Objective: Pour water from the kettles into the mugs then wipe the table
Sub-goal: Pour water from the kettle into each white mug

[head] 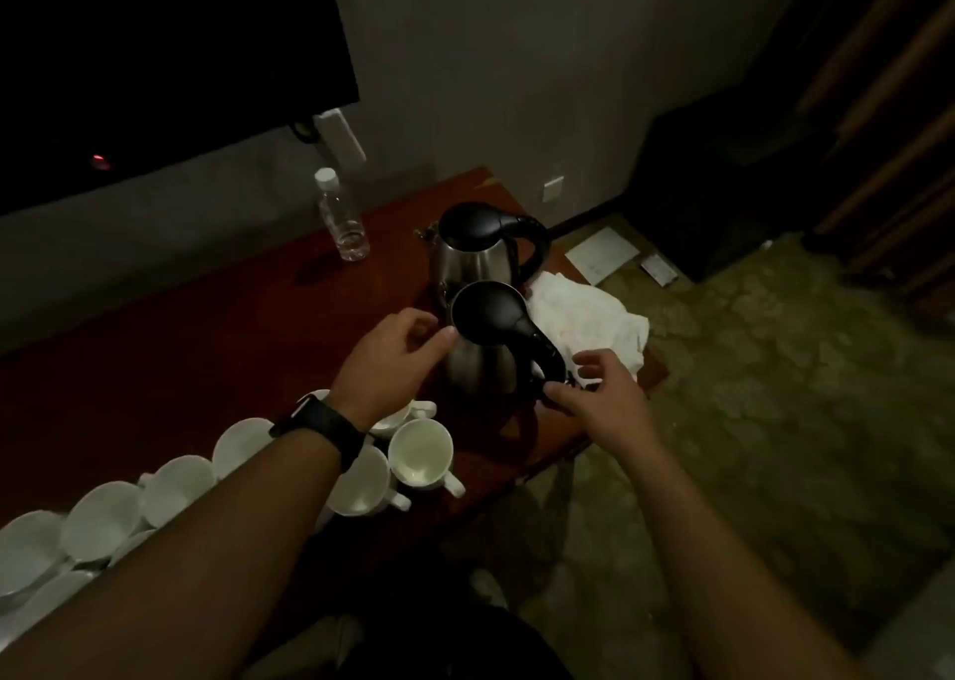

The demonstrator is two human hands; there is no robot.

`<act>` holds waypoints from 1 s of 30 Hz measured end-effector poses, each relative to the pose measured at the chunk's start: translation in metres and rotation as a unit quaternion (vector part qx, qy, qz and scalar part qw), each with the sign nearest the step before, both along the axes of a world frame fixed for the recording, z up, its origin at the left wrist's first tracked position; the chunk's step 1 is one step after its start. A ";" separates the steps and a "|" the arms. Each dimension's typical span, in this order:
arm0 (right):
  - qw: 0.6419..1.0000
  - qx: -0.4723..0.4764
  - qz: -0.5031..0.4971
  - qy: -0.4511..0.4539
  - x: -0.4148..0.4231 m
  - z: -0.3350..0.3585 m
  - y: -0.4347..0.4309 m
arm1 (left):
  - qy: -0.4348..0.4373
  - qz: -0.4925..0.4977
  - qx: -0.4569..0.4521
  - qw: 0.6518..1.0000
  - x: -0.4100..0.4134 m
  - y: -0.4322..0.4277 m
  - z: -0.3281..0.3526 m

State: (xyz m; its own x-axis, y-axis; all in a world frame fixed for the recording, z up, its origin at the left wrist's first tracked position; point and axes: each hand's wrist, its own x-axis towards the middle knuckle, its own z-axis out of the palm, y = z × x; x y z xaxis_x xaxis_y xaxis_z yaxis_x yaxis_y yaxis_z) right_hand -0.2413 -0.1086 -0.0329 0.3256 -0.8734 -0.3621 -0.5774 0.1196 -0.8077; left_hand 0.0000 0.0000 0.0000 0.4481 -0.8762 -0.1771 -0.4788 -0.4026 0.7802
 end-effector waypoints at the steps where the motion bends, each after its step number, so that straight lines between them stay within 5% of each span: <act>1: 1.000 -0.004 0.002 0.011 0.004 -0.002 -0.004 | -0.003 0.004 0.013 1.000 0.002 -0.006 -0.004; 12: 0.998 0.030 0.045 -0.012 0.040 -0.028 -0.033 | 0.016 -0.033 0.134 0.990 0.033 -0.052 -0.036; 21: 0.994 0.104 -0.013 -0.039 0.050 -0.040 -0.042 | 0.201 0.032 0.135 0.970 0.033 -0.072 -0.056; 30: 0.995 0.056 0.008 -0.079 0.055 -0.050 -0.048 | 0.313 0.031 0.087 0.945 0.019 -0.078 -0.066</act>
State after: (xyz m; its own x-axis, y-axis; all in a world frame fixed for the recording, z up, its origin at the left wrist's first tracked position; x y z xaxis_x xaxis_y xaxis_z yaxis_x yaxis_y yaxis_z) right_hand -0.1861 -0.1569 -0.0825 0.3990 -0.8246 -0.4010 -0.4472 0.2068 -0.8702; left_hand 0.0190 -0.0784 -0.0659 0.2576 -0.7851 -0.5633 0.0835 -0.5627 0.8224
